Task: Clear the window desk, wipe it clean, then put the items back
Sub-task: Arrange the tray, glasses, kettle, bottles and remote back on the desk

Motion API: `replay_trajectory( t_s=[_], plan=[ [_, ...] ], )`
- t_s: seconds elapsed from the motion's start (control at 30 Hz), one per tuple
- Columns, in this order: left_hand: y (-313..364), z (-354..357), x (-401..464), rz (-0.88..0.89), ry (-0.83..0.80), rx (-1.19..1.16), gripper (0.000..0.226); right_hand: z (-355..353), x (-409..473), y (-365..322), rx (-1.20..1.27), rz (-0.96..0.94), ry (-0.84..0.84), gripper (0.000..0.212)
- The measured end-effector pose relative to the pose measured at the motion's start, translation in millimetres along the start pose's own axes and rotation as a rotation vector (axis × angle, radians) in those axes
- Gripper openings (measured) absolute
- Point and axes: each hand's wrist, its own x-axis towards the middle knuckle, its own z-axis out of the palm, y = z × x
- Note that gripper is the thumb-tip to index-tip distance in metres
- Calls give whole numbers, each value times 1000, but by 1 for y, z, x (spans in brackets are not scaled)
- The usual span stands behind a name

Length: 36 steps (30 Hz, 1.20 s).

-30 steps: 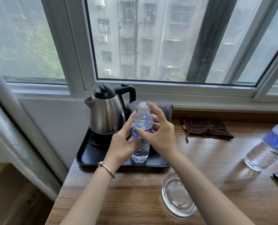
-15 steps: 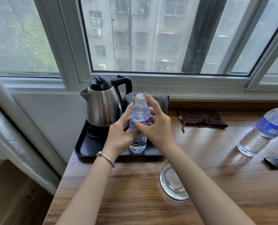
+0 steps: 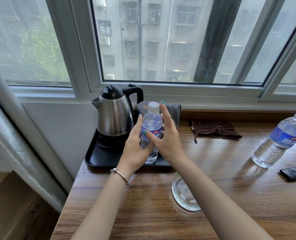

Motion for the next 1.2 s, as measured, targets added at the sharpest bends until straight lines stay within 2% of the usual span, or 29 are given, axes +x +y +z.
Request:
replay_trajectory(
  t_s=[0.23,0.43,0.53,0.73,0.97,1.1,1.2],
  plan=[
    [34,7,7,188,177,141,82,-33,-3,-6,-55,3,45,94],
    [63,35,9,324,219,323,83,-91,-3,-10,-103,35,135,83],
    [75,48,8,365,214,274,86,-122,-6,-10,-126,42,194,83],
    [96,85,11,367,66,222,90,-183,-13,-10,-267,33,323,83],
    [118,144,29,384,-188,171,94,-264,-12,-7,-754,83,577,70],
    [128,174,41,324,-366,136,94,-300,-18,10,-717,240,685,74],
    [136,202,49,280,-438,93,91,-316,-23,24,-616,345,660,78]
  ],
)
